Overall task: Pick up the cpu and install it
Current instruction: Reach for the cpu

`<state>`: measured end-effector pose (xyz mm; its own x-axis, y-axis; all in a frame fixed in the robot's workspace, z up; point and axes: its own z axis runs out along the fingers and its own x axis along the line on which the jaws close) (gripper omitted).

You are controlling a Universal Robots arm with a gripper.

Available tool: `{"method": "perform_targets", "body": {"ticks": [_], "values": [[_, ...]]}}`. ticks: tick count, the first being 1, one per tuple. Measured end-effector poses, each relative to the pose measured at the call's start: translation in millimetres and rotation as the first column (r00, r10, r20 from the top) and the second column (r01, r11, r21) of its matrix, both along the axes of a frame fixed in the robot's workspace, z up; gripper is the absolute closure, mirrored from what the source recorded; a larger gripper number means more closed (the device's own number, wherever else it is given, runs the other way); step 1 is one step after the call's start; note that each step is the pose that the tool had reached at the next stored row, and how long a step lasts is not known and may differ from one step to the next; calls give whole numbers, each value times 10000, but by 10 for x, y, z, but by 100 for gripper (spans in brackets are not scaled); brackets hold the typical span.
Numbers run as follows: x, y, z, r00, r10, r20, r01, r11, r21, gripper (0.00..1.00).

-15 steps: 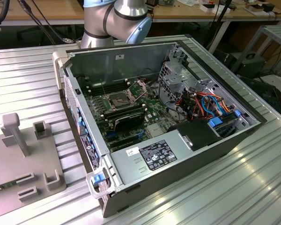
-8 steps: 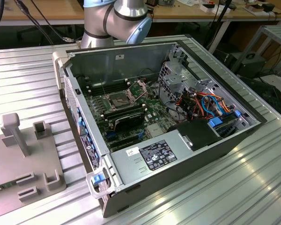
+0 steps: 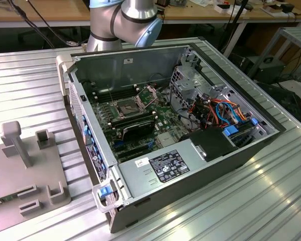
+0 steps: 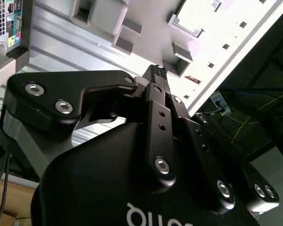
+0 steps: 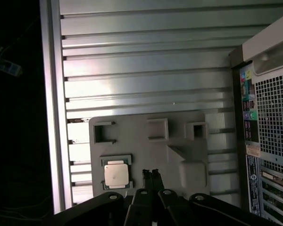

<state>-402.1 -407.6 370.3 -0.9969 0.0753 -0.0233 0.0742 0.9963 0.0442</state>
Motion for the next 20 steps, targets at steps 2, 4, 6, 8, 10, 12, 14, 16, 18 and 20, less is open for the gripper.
{"method": "perform_targets", "body": {"ticks": [2,4,6,8,10,12,14,16,18,20], "values": [[-24,-5,-36,10000,0,0,0,10000,0,89],[-49,-11,-71,10000,0,-3,0,10000,-2,89],[-78,-19,-110,10000,1,-4,-1,10000,0,89],[-101,-30,-135,10000,1,-7,-1,10000,-1,89],[-123,-42,-158,10000,1,-10,-1,10000,-1,89],[-148,-57,-188,10000,1,-15,-1,10000,-1,89],[-171,-71,-228,10000,0,-25,0,10000,0,89],[-189,-82,-259,10000,0,-39,0,10000,-2,89],[-212,-93,-301,10000,1,-54,-1,10000,-3,89],[-254,-111,-378,10000,1,-94,-1,10000,-3,89]]}}
